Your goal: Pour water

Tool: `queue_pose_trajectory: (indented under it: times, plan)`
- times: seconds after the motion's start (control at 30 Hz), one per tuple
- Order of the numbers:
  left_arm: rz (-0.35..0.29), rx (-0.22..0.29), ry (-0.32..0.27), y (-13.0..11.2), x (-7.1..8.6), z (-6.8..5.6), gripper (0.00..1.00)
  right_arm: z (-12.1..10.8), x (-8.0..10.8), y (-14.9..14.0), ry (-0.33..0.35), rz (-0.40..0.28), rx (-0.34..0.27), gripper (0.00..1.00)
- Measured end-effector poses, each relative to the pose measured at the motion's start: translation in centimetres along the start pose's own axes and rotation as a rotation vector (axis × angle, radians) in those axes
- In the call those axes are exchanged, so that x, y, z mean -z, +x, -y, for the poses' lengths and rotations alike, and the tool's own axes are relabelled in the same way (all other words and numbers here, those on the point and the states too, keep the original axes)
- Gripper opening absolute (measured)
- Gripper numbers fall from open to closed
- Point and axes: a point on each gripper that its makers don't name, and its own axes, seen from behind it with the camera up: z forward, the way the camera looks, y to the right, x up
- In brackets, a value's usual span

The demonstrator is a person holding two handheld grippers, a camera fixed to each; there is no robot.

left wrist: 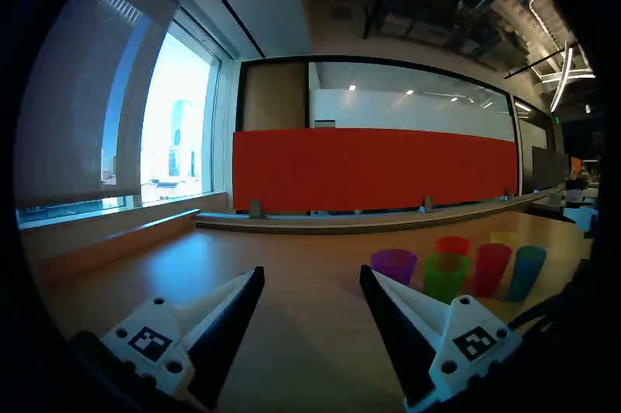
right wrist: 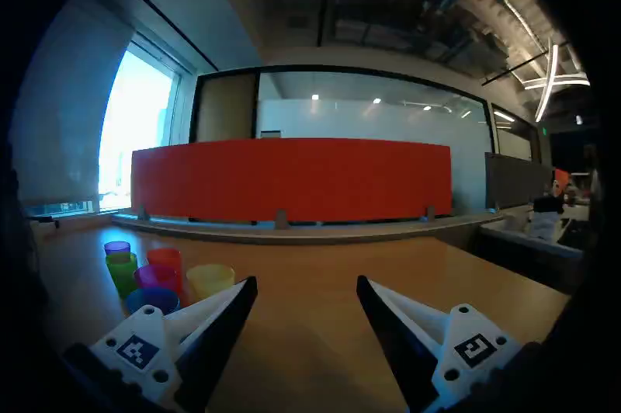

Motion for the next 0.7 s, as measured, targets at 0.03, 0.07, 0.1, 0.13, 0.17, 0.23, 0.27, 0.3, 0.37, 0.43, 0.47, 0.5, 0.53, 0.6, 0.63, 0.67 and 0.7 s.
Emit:
queue_pose_trajectory:
  times: [0.03,0.07,0.1,0.13,0.17,0.23,0.27,0.3,0.37,0.43,0.47,0.5,0.53,0.6,0.63,0.67,0.7]
  plan:
    - [0.000,0.000,-0.001,0.0,0.0,0.0,0.91,0.0,0.0,0.0,0.000,0.000,0.000,1.00]
    - [0.000,0.001,-0.001,0.1,0.0,0.0,0.91,0.0,0.0,0.0,0.000,0.000,0.000,1.00]
    - [0.000,0.001,-0.002,0.1,0.0,-0.1,0.91,0.0,0.0,0.0,0.000,0.001,0.001,1.00]
    - [0.000,0.000,-0.004,0.1,0.0,-0.1,0.91,-0.1,0.0,0.0,0.000,0.000,0.000,1.00]
    - [0.000,0.000,-0.007,0.1,-0.1,-0.1,0.91,-0.1,0.0,0.0,0.000,0.000,0.000,0.99]
    - [0.000,0.000,-0.010,0.1,-0.1,-0.2,0.91,-0.1,0.0,0.0,-0.001,0.000,0.000,1.00]
    - [0.000,0.000,-0.012,0.1,-0.1,-0.2,0.91,-0.1,0.0,0.0,-0.001,0.000,0.000,1.00]
    - [0.000,0.000,-0.013,0.1,0.0,-0.2,0.91,-0.1,0.0,0.0,-0.001,0.000,0.000,1.00]
    - [0.006,-0.007,-0.022,0.0,-0.1,-0.3,0.91,-0.1,-0.1,-0.1,-0.001,-0.001,0.001,1.00]
    - [0.014,-0.020,-0.029,0.0,-0.1,-0.4,0.91,-0.1,-0.1,-0.1,0.000,0.000,0.001,1.00]
    - [0.020,-0.029,-0.032,0.1,-0.1,-0.4,0.91,0.0,-0.2,-0.1,0.001,0.000,0.002,0.99]
    - [0.024,-0.037,-0.034,0.2,-0.2,-0.4,0.91,0.0,-0.3,-0.1,0.001,0.000,0.002,1.00]
    - [0.020,-0.043,-0.034,0.6,-0.2,-0.4,0.91,0.0,-0.3,0.0,0.002,0.002,0.003,1.00]
    - [0.013,-0.052,-0.034,1.4,-0.2,-0.5,0.91,0.1,-0.3,0.2,0.004,0.005,0.005,1.00]
    - [0.010,-0.047,-0.039,1.8,-0.2,-0.6,0.91,0.2,-0.4,0.6,0.008,0.000,0.005,1.00]
    - [0.008,-0.042,-0.042,2.1,-0.2,-0.8,0.91,0.2,-0.4,1.0,0.012,-0.004,0.005,1.00]
    - [0.006,-0.038,-0.046,2.5,-0.2,-0.9,0.91,0.3,-0.5,1.5,0.016,-0.008,0.006,1.00]
